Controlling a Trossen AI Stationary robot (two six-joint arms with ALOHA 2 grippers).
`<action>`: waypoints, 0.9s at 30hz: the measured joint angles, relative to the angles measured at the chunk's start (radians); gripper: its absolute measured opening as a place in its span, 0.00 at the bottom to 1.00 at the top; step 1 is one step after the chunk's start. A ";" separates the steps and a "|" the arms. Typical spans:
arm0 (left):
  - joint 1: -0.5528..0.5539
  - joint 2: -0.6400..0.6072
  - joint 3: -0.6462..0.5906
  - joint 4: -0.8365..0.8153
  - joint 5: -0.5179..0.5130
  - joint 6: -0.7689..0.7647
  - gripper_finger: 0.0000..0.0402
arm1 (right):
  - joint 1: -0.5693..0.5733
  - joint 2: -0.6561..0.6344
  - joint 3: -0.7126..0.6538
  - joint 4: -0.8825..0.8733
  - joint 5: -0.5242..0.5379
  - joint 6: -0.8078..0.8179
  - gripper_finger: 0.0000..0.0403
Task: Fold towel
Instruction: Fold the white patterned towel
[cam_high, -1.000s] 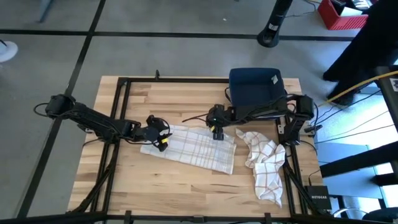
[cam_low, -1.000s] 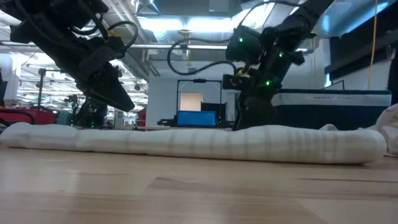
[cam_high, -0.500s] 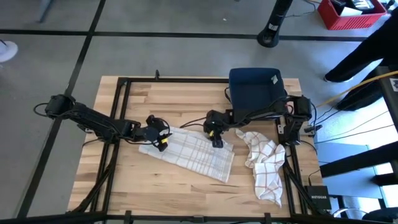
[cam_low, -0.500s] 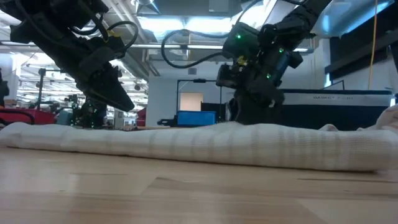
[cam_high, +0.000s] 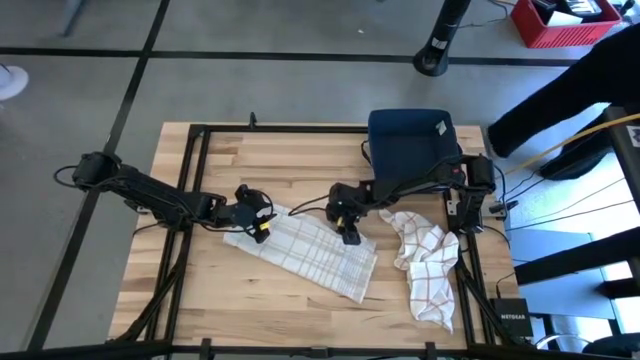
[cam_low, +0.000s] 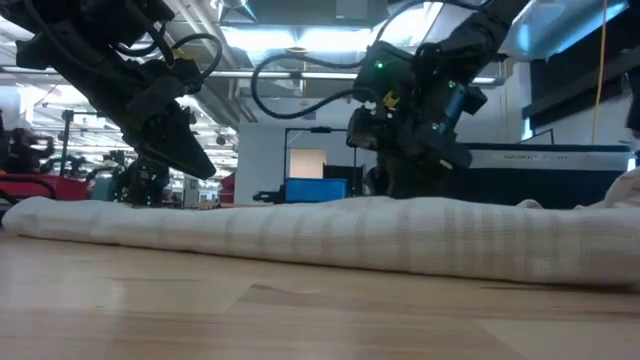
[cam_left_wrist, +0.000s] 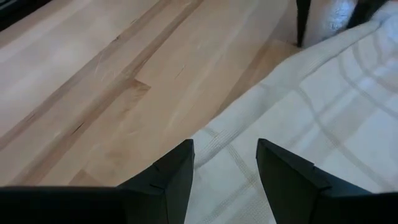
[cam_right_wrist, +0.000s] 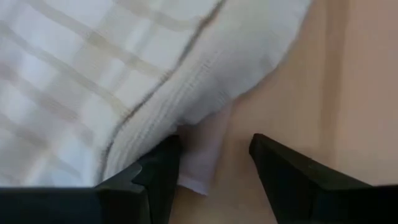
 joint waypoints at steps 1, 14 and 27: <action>0.000 0.000 0.000 0.000 0.000 0.000 0.41 | -0.001 -0.012 0.009 -0.032 0.018 -0.004 0.52; 0.009 -0.002 0.005 0.030 -0.004 0.023 0.41 | 0.009 -0.139 0.101 -0.237 0.119 0.111 0.52; 0.058 0.091 -0.088 -0.078 -0.008 -0.068 0.41 | 0.176 -0.129 -0.088 0.058 0.374 0.236 0.52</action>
